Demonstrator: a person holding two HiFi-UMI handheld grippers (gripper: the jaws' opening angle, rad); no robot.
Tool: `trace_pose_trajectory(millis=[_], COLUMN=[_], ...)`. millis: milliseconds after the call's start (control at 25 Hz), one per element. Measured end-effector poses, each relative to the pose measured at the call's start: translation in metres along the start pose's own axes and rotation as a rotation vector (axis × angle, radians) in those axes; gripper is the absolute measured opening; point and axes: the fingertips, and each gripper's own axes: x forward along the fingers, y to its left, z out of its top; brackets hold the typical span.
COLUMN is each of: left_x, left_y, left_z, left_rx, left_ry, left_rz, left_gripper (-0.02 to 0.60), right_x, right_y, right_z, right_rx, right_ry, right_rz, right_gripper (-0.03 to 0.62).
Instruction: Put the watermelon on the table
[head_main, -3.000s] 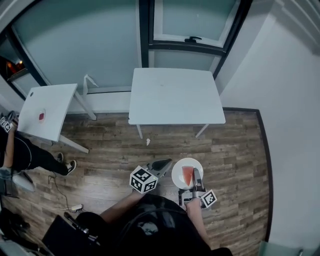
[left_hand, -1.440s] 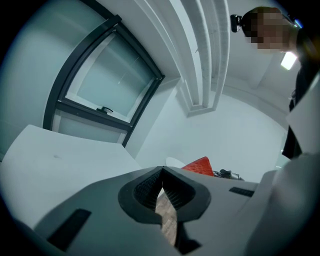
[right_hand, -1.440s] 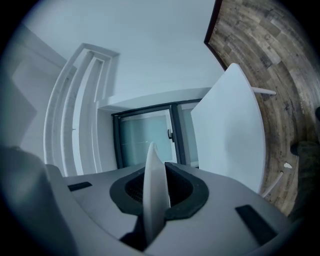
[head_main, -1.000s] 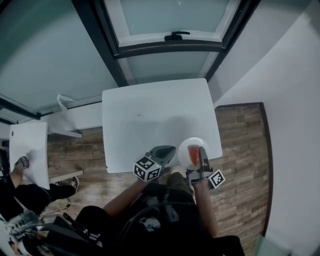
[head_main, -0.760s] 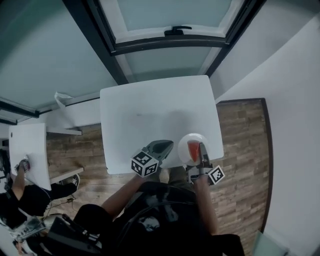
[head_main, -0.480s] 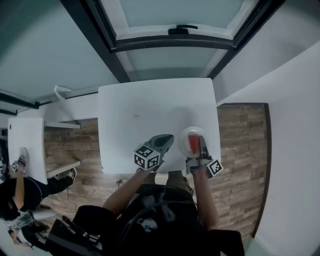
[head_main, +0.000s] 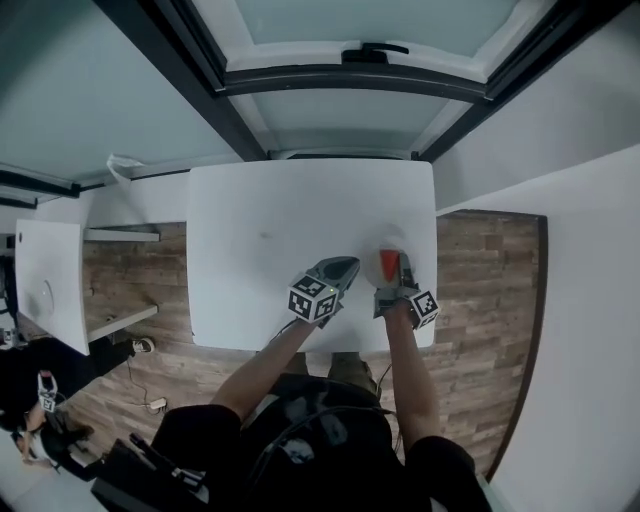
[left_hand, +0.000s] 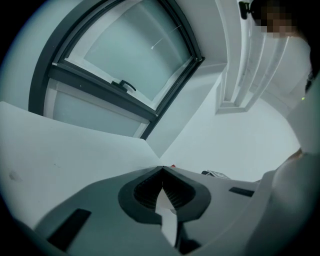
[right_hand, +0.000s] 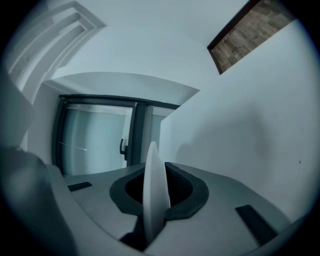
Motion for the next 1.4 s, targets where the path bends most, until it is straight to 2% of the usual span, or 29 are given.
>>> trace_pose_trajectory(millis=[160, 240, 320, 440, 480, 640, 760, 840, 920, 1040, 1240, 1400], left_x=[0.016, 0.017, 0.014, 0.008, 0.006, 0.001, -0.007, -0.013, -0.017, -0.023, -0.037, -0.047], left_y=[0.000, 0.000, 0.000, -0.004, -0.006, -0.012, -0.014, -0.015, -0.016, -0.020, -0.035, -0.053], left_z=[0.002, 0.004, 0.003, 0.001, 0.000, -0.002, -0.002, -0.003, -0.004, -0.003, -0.002, 0.000], left_rx=[0.007, -0.001, -0.020, -0.028, -0.026, -0.016, -0.015, -0.014, -0.005, 0.007, 0.052, 0.093], left_ry=[0.021, 0.016, 0.011, 0.006, 0.008, 0.013, 0.011, 0.013, 0.013, 0.003, -0.011, -0.025], left_rz=[-0.005, -0.003, 0.003, 0.002, -0.001, -0.007, -0.008, -0.011, -0.013, -0.017, -0.027, -0.053], left_gripper=[0.006, 0.006, 0.006, 0.006, 0.006, 0.006, 0.006, 0.006, 0.006, 0.006, 0.006, 0.005], right_x=[0.022, 0.029, 0.034, 0.040, 0.042, 0.044, 0.041, 0.037, 0.034, 0.018, -0.045, -0.096], right_y=[-0.023, -0.030, -0.032, -0.031, -0.032, -0.035, -0.033, -0.034, -0.025, 0.010, 0.079, 0.114], right_z=[0.008, 0.011, 0.011, 0.011, 0.011, 0.017, 0.025, 0.029, 0.027, 0.006, -0.031, -0.038], right_rx=[-0.043, -0.101, -0.242, -0.539, -0.604, -0.784, -1.032, -1.192, -1.328, -1.467, -1.557, -1.584], right_ry=[0.018, 0.037, 0.076, 0.155, 0.178, 0.209, 0.232, 0.249, 0.245, 0.231, 0.155, 0.075], right_rz=[-0.079, -0.148, -0.234, -0.367, -0.398, -0.480, -0.557, -0.600, -0.585, -0.472, -0.267, -0.185], right_gripper=[0.048, 0.048, 0.051, 0.061, 0.061, 0.133, 0.189, 0.194, 0.193, 0.192, 0.157, 0.059])
